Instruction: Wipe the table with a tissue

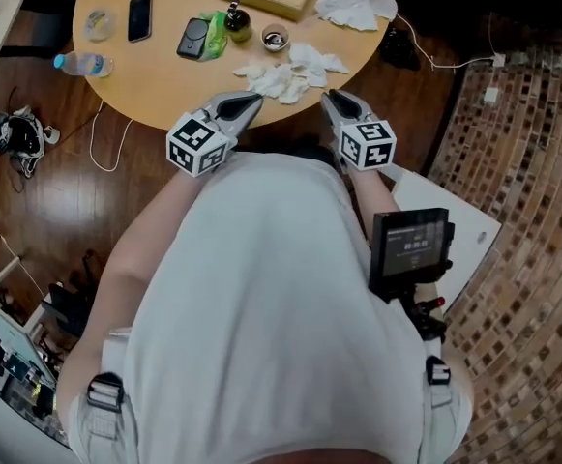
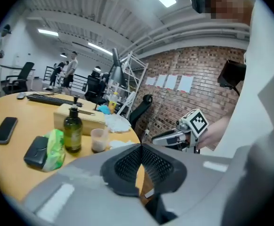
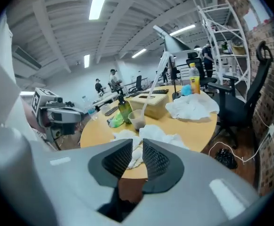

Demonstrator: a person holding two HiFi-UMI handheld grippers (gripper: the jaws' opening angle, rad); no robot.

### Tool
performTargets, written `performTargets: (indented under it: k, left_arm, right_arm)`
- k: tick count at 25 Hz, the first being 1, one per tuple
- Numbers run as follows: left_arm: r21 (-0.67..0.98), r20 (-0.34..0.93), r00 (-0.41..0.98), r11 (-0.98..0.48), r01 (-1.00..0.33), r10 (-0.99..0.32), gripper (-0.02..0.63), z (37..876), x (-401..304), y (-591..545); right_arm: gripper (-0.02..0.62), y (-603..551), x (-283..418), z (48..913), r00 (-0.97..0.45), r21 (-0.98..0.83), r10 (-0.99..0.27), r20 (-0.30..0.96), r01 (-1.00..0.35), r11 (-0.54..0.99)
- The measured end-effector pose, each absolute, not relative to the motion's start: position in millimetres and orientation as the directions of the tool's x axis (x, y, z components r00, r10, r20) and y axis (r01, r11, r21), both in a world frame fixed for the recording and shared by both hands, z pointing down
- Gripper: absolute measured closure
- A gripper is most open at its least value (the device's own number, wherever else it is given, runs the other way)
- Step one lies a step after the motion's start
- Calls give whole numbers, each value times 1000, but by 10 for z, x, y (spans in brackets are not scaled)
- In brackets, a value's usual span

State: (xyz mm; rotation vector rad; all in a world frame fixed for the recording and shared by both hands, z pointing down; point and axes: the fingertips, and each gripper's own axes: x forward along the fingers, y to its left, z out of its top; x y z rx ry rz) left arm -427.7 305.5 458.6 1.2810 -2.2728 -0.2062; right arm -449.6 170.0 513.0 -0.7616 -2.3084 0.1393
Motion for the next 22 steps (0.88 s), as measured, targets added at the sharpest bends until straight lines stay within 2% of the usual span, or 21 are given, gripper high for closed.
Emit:
performTargets:
  k: [4,11,15,22]
  left_arm:
    - [378,365,-524,637,-672,-770,600,4609,-4294,3369]
    - [371,377,-632,735,-567,-678,600,4608,-4248,3816]
    - [370,390,-673,776,-510,-628,600,4618,-4176,4003]
    - [366,402,-707,810,-459,-582,600,4653,-4066,4176]
  right_arm:
    - [495,1887,-4809,5390,-459,-218,559,691,604,766]
    - [432,2081,-5268,5746,-407,0,453,793,744,668]
    - [400,2145,-5369,5962,-387,66,396,833,780,623]
    - [400,2059,-5423,6180,-364,122,332,870,812,571]
